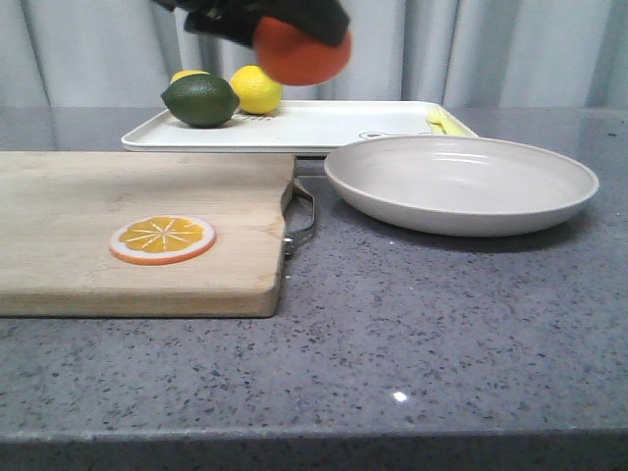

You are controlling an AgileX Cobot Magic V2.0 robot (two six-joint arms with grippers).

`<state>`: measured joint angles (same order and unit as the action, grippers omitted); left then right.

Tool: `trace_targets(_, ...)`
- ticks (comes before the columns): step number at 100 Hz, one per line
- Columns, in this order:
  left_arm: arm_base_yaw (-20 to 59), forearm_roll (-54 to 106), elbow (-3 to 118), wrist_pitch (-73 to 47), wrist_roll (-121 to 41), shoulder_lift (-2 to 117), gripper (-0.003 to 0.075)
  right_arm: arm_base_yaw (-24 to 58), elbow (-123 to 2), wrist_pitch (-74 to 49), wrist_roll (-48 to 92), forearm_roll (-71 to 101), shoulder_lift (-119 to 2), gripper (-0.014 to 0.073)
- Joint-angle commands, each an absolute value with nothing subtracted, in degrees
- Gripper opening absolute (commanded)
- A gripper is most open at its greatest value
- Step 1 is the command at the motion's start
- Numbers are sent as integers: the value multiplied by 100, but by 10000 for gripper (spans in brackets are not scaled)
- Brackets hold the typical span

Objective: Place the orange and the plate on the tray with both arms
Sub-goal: 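Lift the orange with the left gripper and lower it onto the white plate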

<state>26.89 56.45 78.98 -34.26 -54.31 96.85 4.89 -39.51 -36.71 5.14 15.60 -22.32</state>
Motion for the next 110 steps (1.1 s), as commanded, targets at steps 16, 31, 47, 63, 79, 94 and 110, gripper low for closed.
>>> trace_targets(16, 3572, 5917, 8581, -2848, -5340, 10117, 314, 449, -4136, -3136, 566, 1566, -2317, 451)
trace_targets(31, 3830, 5893, 8973, -2811, -5150, 10614, 314, 449, -4136, -3140, 566, 1566, -2317, 451)
trace_targets(47, 3901, 5760, 9136, -2807, -4968, 10891, 314, 449, -4136, -3163, 566, 1566, -2317, 451)
trace_targets(63, 3901, 5708, 9136, -2936, -4865, 11013, 314, 449, -4136, -3181, 566, 1566, -2317, 451)
trace_targets(79, 3901, 5660, 9136, -2962, -4811, 11097, 316, 449, -4136, -3181, 566, 1566, -2317, 451)
trace_targets(94, 3901, 5583, 9136, -2962, -4811, 11145, 360, 449, -4136, -3181, 566, 1566, -2317, 451)
trace_targets(110, 3901, 5583, 9136, -2962, -4811, 11154, 526, 449, -4136, -3181, 566, 1566, -2317, 451)
